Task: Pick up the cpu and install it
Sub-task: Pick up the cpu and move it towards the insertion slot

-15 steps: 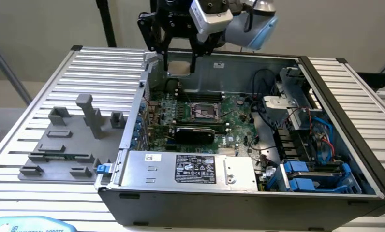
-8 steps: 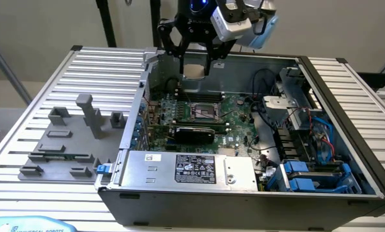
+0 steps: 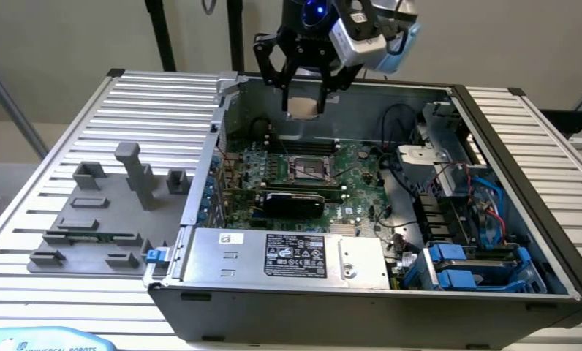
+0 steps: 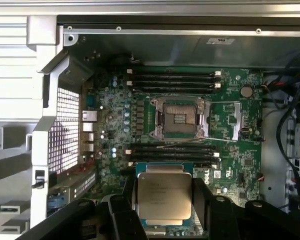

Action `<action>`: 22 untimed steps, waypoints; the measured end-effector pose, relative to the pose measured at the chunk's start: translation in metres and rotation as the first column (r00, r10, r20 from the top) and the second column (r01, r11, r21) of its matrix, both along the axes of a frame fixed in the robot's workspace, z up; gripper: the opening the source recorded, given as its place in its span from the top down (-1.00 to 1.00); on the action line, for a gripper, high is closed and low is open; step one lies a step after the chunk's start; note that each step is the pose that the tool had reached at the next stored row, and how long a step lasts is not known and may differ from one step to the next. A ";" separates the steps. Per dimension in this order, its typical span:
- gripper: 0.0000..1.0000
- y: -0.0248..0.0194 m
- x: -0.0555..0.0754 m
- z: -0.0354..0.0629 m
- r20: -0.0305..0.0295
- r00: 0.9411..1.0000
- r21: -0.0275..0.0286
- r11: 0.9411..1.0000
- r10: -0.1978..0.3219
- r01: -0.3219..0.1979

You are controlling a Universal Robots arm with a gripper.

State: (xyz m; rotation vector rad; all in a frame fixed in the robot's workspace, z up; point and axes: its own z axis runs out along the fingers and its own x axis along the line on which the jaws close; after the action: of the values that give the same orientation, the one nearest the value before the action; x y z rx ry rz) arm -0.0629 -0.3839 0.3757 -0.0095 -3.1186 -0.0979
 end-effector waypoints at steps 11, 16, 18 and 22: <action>-0.09 0.0347 0.017 -0.0200 0.000 1.000 0.000 1.000 0.000 0.000; -0.09 0.0507 0.026 -0.0291 0.000 1.000 0.000 1.000 0.000 0.000; -0.09 0.0567 0.031 -0.0328 0.000 1.000 0.000 1.000 0.000 0.000; -0.09 0.0627 0.037 -0.0401 0.000 1.000 0.000 1.000 0.000 0.000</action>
State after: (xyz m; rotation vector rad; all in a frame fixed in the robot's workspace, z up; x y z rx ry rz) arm -0.0255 -0.3212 0.3356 -0.0095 -3.1187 -0.0986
